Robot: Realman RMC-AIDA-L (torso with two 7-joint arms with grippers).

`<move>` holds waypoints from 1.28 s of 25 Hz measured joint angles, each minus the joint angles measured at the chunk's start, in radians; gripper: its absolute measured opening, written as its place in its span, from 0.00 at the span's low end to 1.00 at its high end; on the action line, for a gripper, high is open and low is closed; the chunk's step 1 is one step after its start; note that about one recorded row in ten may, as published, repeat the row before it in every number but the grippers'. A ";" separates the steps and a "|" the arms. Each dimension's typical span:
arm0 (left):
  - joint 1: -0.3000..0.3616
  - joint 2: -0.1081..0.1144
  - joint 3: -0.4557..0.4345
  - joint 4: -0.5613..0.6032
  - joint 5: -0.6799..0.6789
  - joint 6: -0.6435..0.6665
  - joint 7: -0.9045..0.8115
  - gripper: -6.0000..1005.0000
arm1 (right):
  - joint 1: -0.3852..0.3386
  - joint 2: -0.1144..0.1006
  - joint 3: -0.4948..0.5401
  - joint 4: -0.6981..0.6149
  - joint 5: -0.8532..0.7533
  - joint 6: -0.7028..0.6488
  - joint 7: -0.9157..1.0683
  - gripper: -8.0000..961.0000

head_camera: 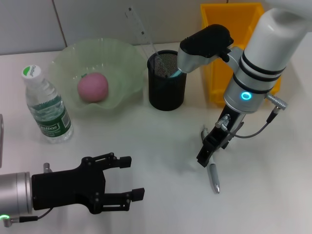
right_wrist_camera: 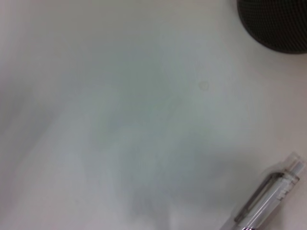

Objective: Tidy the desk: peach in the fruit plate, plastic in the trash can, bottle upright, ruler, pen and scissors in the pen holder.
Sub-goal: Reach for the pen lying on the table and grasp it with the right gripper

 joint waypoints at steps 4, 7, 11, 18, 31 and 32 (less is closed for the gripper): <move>0.000 0.000 0.000 0.000 0.006 0.000 -0.001 0.86 | -0.003 0.000 -0.004 0.005 0.002 0.009 0.000 0.74; 0.000 0.000 0.000 0.000 0.006 -0.002 -0.001 0.86 | -0.007 0.000 -0.004 0.006 0.003 0.012 -0.002 0.74; -0.001 0.000 0.000 0.000 0.007 -0.003 -0.001 0.86 | -0.007 0.001 -0.005 0.006 0.003 0.019 -0.003 0.74; -0.002 0.000 0.000 0.001 0.007 -0.002 -0.004 0.86 | -0.009 0.002 -0.057 0.006 0.025 0.024 -0.003 0.73; -0.002 0.000 -0.006 0.001 0.005 -0.003 -0.006 0.86 | -0.002 0.000 -0.101 0.008 0.031 0.019 0.005 0.72; -0.001 0.000 -0.008 0.001 0.005 -0.003 -0.006 0.86 | -0.002 0.000 -0.101 0.009 0.031 0.019 0.005 0.72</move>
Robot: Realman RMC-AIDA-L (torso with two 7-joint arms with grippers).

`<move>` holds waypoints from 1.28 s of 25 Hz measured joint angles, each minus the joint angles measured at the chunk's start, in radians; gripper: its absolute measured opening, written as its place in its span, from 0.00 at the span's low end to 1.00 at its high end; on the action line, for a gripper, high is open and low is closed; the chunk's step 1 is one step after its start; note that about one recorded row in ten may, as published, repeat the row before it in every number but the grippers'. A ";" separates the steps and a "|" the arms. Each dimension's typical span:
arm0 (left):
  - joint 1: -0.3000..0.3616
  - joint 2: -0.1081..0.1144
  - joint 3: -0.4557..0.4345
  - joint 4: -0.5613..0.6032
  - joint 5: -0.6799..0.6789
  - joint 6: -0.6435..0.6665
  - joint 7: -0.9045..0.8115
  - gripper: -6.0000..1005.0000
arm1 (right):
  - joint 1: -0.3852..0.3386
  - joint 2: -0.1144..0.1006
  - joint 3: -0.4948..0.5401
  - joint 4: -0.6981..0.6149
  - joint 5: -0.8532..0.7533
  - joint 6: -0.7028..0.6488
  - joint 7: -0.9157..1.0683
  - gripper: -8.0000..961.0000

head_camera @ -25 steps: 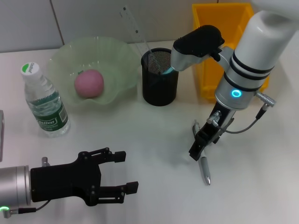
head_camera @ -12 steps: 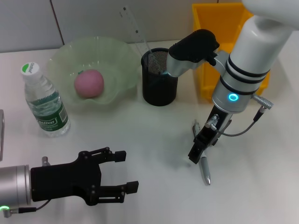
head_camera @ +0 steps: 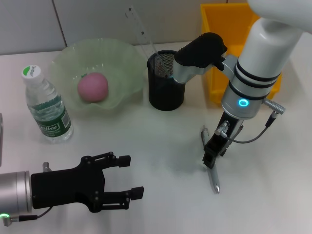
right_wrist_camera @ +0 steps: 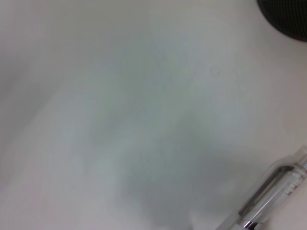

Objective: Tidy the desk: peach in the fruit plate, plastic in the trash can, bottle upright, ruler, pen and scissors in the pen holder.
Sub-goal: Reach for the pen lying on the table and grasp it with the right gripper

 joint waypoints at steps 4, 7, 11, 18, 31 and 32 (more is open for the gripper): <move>0.000 -0.001 -0.011 0.000 0.002 0.004 0.000 0.86 | 0.000 0.000 -0.002 0.001 0.000 0.000 0.000 0.48; 0.000 -0.001 -0.013 0.000 0.003 0.005 -0.004 0.86 | -0.001 0.000 -0.004 0.001 0.000 0.002 0.001 0.47; 0.000 -0.001 -0.013 0.000 0.003 0.006 -0.008 0.86 | -0.001 0.000 -0.005 0.001 0.000 0.005 0.001 0.48; 0.000 0.000 -0.013 0.000 0.003 0.009 -0.008 0.86 | -0.001 0.000 -0.004 0.001 0.026 0.009 0.002 0.48; 0.000 0.004 -0.013 0.000 0.003 0.014 -0.009 0.86 | 0.004 0.001 -0.006 0.023 0.028 0.022 0.002 0.47; 0.000 0.004 -0.013 0.000 0.003 0.014 -0.009 0.86 | 0.004 0.001 -0.006 0.023 0.028 0.023 0.002 0.47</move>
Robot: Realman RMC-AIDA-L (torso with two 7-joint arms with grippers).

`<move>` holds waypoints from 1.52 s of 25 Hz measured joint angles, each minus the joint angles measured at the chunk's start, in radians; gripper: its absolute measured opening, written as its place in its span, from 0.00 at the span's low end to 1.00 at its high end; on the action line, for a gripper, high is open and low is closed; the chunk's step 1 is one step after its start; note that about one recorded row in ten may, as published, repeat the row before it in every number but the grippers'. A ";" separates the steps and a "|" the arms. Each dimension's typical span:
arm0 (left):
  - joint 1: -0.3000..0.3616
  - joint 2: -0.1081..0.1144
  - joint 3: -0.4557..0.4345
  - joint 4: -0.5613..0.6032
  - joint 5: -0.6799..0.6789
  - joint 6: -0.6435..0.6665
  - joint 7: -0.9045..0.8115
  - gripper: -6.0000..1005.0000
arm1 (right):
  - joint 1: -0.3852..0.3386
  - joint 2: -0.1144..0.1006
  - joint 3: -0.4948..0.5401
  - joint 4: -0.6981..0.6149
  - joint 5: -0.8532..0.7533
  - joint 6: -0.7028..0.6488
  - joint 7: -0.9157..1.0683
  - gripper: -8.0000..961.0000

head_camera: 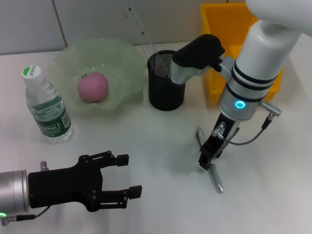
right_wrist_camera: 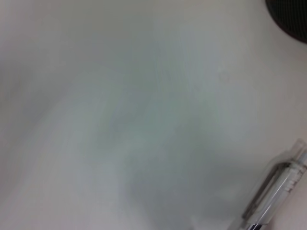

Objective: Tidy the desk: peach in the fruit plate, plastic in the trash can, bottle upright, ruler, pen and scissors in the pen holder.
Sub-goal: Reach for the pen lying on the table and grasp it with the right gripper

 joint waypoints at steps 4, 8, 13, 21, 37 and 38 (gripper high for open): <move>0.000 0.001 0.000 0.000 0.000 0.001 0.000 0.86 | 0.001 0.000 -0.001 0.003 0.000 0.002 0.000 0.47; 0.000 0.002 0.000 0.000 0.000 0.001 0.000 0.86 | 0.001 0.001 -0.008 0.007 0.000 0.007 0.000 0.47; 0.000 0.004 0.000 0.000 0.000 0.001 0.000 0.86 | 0.004 0.002 -0.025 0.007 0.000 0.010 0.000 0.47; 0.000 0.004 -0.002 0.000 0.000 0.001 0.002 0.86 | 0.009 0.002 -0.026 0.014 0.000 0.010 0.000 0.43; -0.011 0.003 -0.003 0.000 0.000 0.001 -0.001 0.86 | 0.010 0.001 -0.026 0.018 0.000 0.011 -0.001 0.24; -0.012 0.003 -0.003 0.000 0.000 0.001 -0.001 0.86 | 0.010 0.001 -0.026 0.018 0.000 0.011 -0.002 0.24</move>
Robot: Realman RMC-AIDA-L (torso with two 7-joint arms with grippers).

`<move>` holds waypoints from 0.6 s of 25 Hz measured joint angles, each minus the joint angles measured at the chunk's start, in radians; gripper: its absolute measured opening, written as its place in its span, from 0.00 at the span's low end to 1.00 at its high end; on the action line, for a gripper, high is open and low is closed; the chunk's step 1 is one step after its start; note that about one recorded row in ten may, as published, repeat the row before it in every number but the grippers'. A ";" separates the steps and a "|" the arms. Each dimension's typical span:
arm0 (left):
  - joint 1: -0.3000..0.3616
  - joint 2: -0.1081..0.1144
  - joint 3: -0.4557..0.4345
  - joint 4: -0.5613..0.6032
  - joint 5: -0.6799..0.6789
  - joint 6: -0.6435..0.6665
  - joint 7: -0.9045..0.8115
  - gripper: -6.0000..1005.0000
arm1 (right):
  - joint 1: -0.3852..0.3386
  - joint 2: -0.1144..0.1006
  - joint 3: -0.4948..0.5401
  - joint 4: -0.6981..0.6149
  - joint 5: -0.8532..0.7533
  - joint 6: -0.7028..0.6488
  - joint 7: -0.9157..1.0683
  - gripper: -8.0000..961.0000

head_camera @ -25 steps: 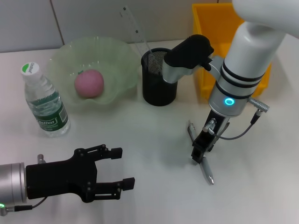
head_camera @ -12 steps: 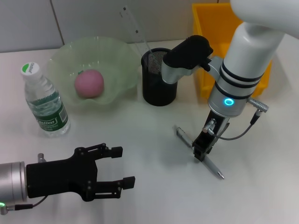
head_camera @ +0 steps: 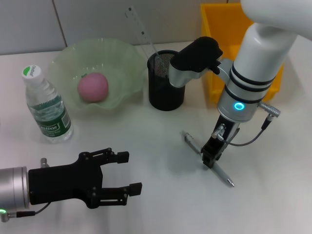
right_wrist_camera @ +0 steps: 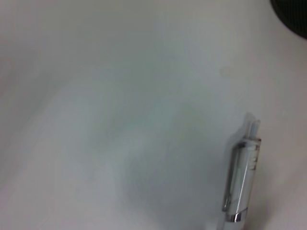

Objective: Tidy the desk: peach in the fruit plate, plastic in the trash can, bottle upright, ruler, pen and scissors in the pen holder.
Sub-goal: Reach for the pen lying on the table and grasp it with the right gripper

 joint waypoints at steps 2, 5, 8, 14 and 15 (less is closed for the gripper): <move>0.000 0.000 0.000 0.000 0.000 0.000 0.000 0.86 | 0.000 0.000 0.000 0.000 0.000 0.000 -0.002 0.23; -0.002 0.000 -0.001 0.000 0.000 0.000 0.000 0.86 | 0.000 -0.001 0.000 0.000 0.000 0.000 -0.003 0.21; -0.003 0.000 -0.001 0.000 0.000 0.000 -0.001 0.86 | 0.003 -0.001 0.000 0.000 0.000 0.000 -0.004 0.18; -0.006 -0.001 -0.001 0.000 0.000 -0.002 -0.001 0.86 | 0.004 -0.001 0.000 0.000 -0.001 0.000 -0.004 0.16; -0.006 -0.001 -0.001 0.000 0.000 -0.002 -0.002 0.86 | 0.005 -0.001 0.000 0.000 -0.001 0.000 -0.004 0.16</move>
